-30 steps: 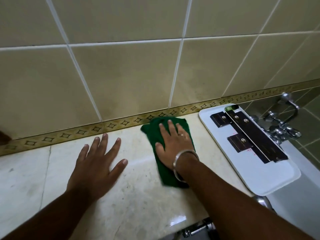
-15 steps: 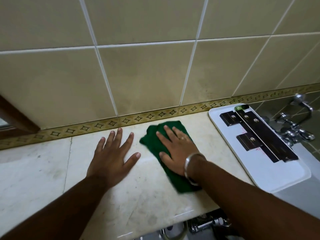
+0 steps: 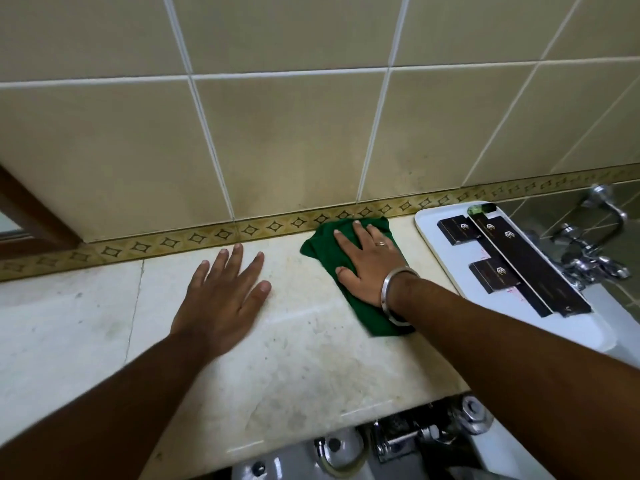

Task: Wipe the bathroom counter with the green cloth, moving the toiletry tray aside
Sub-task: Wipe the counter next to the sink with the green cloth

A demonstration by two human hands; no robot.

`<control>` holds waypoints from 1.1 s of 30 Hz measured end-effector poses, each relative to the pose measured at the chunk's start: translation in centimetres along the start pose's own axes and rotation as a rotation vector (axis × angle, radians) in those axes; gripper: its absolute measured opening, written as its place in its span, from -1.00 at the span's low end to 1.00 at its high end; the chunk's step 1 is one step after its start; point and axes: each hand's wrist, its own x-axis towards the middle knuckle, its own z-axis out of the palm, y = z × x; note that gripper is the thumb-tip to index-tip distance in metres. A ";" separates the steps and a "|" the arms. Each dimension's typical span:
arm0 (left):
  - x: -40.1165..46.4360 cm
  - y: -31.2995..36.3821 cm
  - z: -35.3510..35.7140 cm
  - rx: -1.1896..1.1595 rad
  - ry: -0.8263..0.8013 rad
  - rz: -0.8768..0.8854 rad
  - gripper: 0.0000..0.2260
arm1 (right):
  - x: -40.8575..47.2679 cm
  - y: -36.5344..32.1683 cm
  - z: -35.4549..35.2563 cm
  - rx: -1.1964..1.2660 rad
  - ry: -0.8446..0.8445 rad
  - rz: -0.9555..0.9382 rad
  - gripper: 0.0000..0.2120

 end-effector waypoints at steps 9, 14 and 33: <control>-0.5 0.4 0.2 0.083 0.002 -0.004 -0.45 | -10.1 -4.8 1.5 0.006 0.002 -0.442 -0.28; -0.2 0.5 0.1 0.054 0.022 0.009 -0.46 | -10.1 2.0 0.7 0.052 -0.010 -0.291 -0.28; -3.2 -2.7 -4.1 -0.122 0.005 0.116 -0.48 | -9.1 -10.1 -3.3 0.078 0.062 -0.283 -0.42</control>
